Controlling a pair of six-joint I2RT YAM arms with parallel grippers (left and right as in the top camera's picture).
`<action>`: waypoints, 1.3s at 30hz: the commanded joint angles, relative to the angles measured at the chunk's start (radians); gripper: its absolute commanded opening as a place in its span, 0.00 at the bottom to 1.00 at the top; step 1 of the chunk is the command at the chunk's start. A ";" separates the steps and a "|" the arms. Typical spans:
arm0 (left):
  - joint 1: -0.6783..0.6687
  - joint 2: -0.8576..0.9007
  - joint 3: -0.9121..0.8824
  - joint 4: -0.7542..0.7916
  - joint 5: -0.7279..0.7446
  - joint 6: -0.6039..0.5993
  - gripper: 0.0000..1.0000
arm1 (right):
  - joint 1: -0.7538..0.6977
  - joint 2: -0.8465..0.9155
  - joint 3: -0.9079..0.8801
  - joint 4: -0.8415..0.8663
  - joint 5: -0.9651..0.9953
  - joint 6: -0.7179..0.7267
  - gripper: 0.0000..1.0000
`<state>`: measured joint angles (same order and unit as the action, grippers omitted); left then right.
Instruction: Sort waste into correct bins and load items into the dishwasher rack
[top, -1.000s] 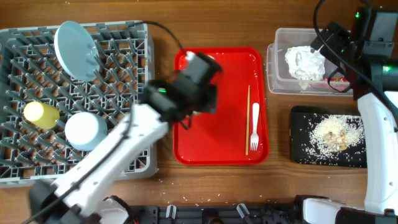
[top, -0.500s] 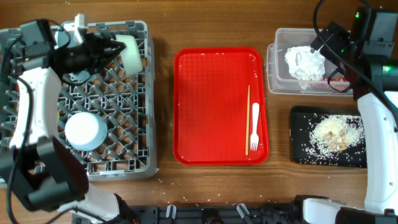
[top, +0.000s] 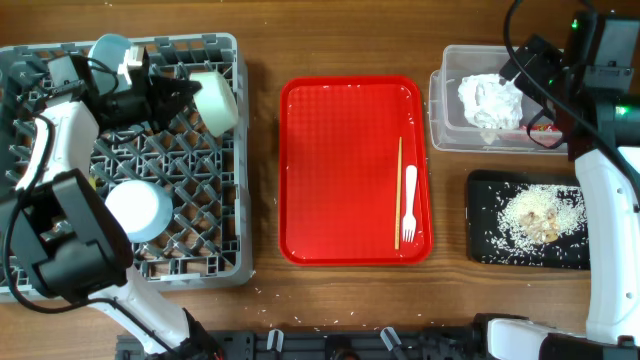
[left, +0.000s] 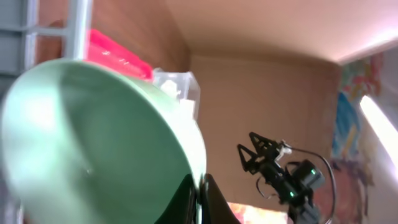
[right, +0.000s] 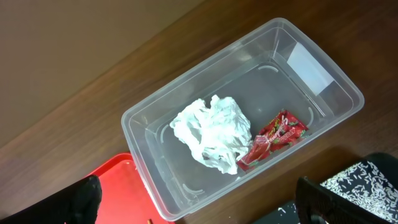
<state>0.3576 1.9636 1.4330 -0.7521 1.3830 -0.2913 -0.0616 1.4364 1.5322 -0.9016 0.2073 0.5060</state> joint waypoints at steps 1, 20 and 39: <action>0.006 0.023 -0.004 -0.050 -0.254 0.000 0.04 | -0.002 0.005 0.006 0.002 0.013 -0.008 1.00; 0.072 -0.308 -0.004 -0.160 -0.663 0.053 0.61 | -0.002 0.005 0.006 0.002 0.013 -0.008 1.00; -0.377 -0.189 -0.004 -0.122 -1.590 -0.121 0.04 | -0.002 0.005 0.006 0.002 0.013 -0.008 1.00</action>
<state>-0.0570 1.7733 1.4288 -0.8593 -0.0917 -0.3599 -0.0616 1.4364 1.5322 -0.9016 0.2073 0.5060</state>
